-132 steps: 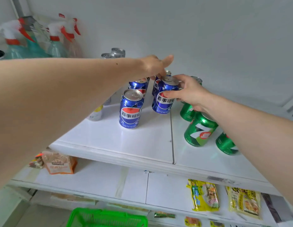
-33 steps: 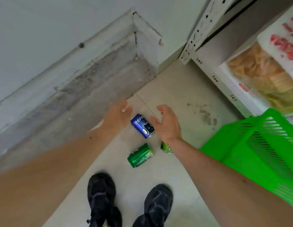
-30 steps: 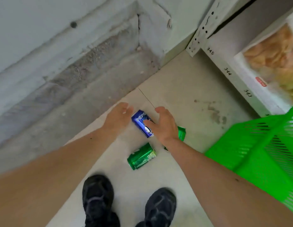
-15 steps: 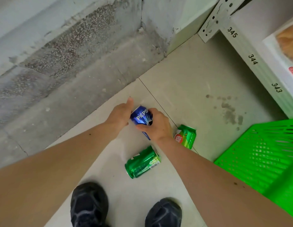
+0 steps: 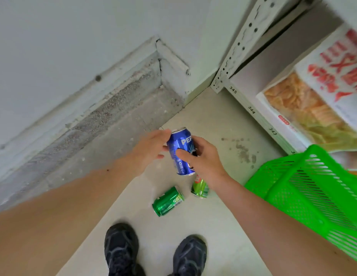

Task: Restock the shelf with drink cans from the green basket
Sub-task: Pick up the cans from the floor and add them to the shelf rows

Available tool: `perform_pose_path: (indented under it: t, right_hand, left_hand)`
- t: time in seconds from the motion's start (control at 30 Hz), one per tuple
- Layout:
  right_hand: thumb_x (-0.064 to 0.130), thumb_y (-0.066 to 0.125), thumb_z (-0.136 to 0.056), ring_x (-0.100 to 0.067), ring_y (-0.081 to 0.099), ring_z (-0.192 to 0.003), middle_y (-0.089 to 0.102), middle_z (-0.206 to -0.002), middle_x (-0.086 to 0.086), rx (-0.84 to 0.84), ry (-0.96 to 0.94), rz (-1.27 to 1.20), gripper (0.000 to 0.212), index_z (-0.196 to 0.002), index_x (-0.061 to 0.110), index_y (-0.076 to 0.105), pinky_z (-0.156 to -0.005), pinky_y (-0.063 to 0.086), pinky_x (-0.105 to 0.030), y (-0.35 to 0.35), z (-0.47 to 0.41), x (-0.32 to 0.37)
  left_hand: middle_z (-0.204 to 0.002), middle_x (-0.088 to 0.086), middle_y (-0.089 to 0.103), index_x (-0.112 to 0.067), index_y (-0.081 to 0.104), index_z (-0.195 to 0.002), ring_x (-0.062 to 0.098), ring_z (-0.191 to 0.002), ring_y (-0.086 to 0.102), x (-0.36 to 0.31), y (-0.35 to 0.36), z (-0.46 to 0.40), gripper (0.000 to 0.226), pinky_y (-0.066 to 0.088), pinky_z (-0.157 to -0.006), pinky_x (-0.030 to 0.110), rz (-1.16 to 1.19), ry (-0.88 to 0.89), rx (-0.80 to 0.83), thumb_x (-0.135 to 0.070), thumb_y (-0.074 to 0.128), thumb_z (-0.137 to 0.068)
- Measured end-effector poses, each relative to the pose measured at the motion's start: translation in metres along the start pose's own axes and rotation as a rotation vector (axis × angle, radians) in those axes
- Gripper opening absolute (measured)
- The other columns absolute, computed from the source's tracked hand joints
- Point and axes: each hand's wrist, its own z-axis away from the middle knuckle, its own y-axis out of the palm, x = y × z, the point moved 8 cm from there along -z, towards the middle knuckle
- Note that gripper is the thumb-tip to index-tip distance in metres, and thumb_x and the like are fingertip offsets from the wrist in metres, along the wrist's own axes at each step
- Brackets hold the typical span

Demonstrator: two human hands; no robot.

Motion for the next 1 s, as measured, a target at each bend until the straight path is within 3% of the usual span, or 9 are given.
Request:
perform_pose_path:
  t: [0.13,0.23,0.43,0.53,0.6,0.7,0.77,0.9,1.0]
  right_hand:
    - [0.001,0.070,-0.085,-0.010,0.066,-0.082,0.073,-0.100,-0.015,0.042,-0.060,-0.123,0.026,-0.104,0.018,0.067,-0.073,0.055,-0.026,-0.042,0.053,0.094]
    - [0.001,0.068,-0.087,-0.004,0.069,-0.084,0.075,-0.096,0.000,0.047,-0.096,-0.201,0.026,-0.106,0.018,0.066,-0.074,0.055,-0.018,-0.075,0.096,0.160]
    - [0.017,0.067,-0.081,-0.024,0.067,-0.109,0.072,-0.116,-0.011,0.011,-0.210,-0.332,0.041,-0.121,0.009,0.062,-0.096,0.053,-0.038,-0.140,0.186,0.280]
    - [0.017,0.066,-0.083,-0.031,0.063,-0.115,0.069,-0.120,-0.015,-0.030,-0.291,-0.374,0.041,-0.123,0.006,0.061,-0.101,0.050,-0.045,-0.172,0.231,0.335]
    - [0.017,0.065,-0.083,-0.029,0.065,-0.111,0.070,-0.117,-0.014,-0.067,-0.334,-0.389,0.041,-0.122,0.004,0.061,-0.097,0.052,-0.044,-0.193,0.261,0.367]
    - [0.013,0.067,-0.081,-0.019,0.068,-0.100,0.072,-0.110,-0.010,-0.143,-0.420,-0.405,0.038,-0.118,0.006,0.062,-0.085,0.056,-0.032,-0.223,0.306,0.408]
    - [0.012,0.070,-0.078,-0.020,0.068,-0.101,0.071,-0.114,-0.013,-0.228,-0.482,-0.388,0.044,-0.120,0.005,0.061,-0.086,0.056,-0.033,-0.242,0.336,0.430]
    - [0.009,0.075,-0.073,-0.018,0.069,-0.096,0.070,-0.114,-0.015,-0.384,-0.543,-0.395,0.050,-0.120,0.003,0.061,-0.078,0.057,-0.030,-0.273,0.392,0.458]
    - [0.012,0.079,-0.068,-0.019,0.070,-0.097,0.072,-0.114,-0.010,-0.470,-0.565,-0.375,0.054,-0.120,0.008,0.064,-0.079,0.057,-0.032,-0.293,0.434,0.470]
  left_hand:
    - [-0.116,-0.001,0.068,-0.020,0.058,-0.124,0.015,-0.102,0.066,-0.087,0.013,0.069,0.034,0.048,-0.097,0.044,-0.020,0.090,0.149,-0.038,0.042,-0.099]
    - [-0.123,0.000,0.066,-0.024,0.051,-0.132,0.019,-0.108,0.066,-0.149,0.025,0.124,0.040,0.047,-0.099,0.050,0.004,0.153,0.247,-0.040,0.049,-0.096]
    - [-0.129,-0.007,0.062,-0.039,0.050,-0.131,0.018,-0.116,0.062,-0.267,0.060,0.242,0.047,0.047,-0.099,0.051,0.051,0.291,0.435,-0.043,0.058,-0.085]
    - [-0.130,-0.004,0.060,-0.042,0.047,-0.133,0.020,-0.116,0.062,-0.318,0.078,0.297,0.058,0.048,-0.098,0.051,0.092,0.349,0.502,-0.027,0.066,-0.080]
    - [-0.125,-0.001,0.060,-0.044,0.044,-0.135,0.022,-0.111,0.064,-0.347,0.092,0.334,0.072,0.052,-0.094,0.045,0.083,0.407,0.542,-0.012,0.070,-0.075]
    - [-0.115,-0.003,0.061,-0.043,0.031,-0.143,0.019,-0.099,0.068,-0.387,0.114,0.385,0.100,0.056,-0.084,0.035,-0.013,0.543,0.565,0.005,0.078,-0.068]
    - [-0.119,-0.001,0.059,-0.042,0.026,-0.146,0.021,-0.099,0.068,-0.408,0.131,0.415,0.109,0.057,-0.083,0.037,-0.059,0.610,0.592,0.011,0.078,-0.066]
    - [-0.128,0.012,0.054,-0.044,0.024,-0.145,0.029,-0.106,0.065,-0.438,0.162,0.469,0.117,0.056,-0.085,0.046,-0.145,0.722,0.640,0.008,0.084,-0.060]
    - [-0.126,0.006,0.059,-0.047,0.027,-0.143,0.029,-0.110,0.063,-0.456,0.183,0.503,0.111,0.056,-0.087,0.047,-0.205,0.781,0.676,-0.003,0.087,-0.061]
